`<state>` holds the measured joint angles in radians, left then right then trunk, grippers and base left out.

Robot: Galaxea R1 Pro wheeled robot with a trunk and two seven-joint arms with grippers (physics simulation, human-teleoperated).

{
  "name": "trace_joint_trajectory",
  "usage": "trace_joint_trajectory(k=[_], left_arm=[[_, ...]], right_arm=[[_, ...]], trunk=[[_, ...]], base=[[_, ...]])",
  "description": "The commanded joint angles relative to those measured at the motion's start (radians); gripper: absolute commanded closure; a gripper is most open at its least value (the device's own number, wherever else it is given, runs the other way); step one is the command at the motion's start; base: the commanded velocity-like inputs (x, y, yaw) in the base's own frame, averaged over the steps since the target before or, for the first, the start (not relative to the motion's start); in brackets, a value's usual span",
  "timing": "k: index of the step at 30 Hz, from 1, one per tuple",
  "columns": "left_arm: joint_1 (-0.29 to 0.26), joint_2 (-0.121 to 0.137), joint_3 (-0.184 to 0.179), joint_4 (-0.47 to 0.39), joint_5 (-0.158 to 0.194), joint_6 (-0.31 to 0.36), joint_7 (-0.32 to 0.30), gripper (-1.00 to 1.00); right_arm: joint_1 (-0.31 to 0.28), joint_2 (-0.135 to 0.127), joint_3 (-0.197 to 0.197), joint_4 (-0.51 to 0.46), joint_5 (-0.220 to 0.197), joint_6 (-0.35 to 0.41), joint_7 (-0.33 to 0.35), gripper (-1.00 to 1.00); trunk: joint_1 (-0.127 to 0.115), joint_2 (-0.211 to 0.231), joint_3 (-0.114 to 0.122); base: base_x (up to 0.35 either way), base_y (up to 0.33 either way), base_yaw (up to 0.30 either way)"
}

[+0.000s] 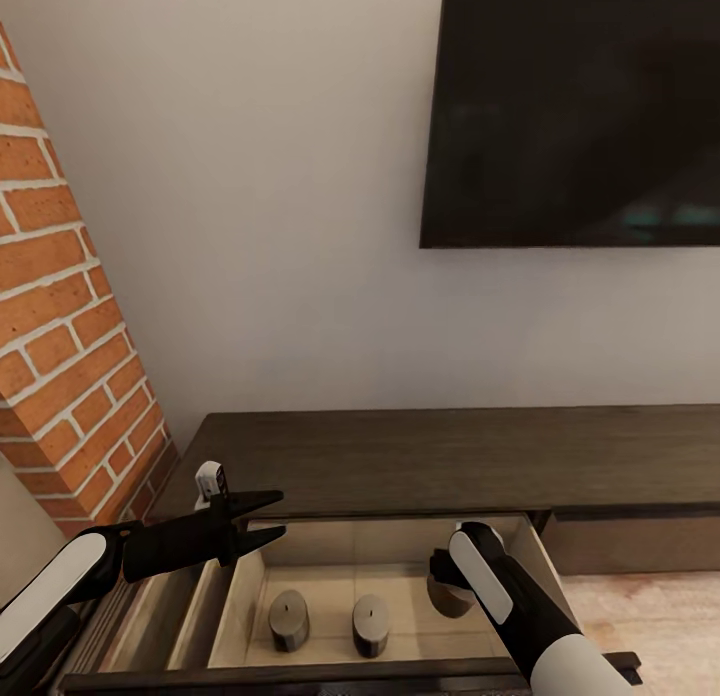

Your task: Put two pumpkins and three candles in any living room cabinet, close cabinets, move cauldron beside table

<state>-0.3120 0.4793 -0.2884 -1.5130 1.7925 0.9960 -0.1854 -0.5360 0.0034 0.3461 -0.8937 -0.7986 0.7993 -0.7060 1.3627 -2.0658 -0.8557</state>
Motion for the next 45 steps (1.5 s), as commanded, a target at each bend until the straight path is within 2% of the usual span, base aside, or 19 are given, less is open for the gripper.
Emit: trace_joint_trajectory(k=[1, 15, 45], left_arm=[[-0.001, 0.001, -0.002, 0.001, -0.007, 0.000, -0.010, -1.00], [-0.001, 0.001, -0.002, 0.000, -0.007, 0.001, -0.011, -1.00], [-0.001, 0.001, -0.002, -0.007, -0.007, 0.001, -0.011, -1.00]], right_arm=[[-0.001, 0.000, 0.002, -0.001, -0.010, 0.000, -0.008, 1.00], [-0.001, 0.000, 0.002, -0.001, -0.010, 0.000, -0.007, 1.00], [-0.001, 0.000, 0.002, -0.001, -0.010, 0.000, -0.007, 1.00]], trunk=[[0.004, -0.008, -0.004], [0.057, -0.106, -0.048], [0.057, -0.106, -0.048]], base=[[0.000, 0.000, 0.000], [0.000, 0.000, 0.000], [0.066, 0.000, 0.000]])
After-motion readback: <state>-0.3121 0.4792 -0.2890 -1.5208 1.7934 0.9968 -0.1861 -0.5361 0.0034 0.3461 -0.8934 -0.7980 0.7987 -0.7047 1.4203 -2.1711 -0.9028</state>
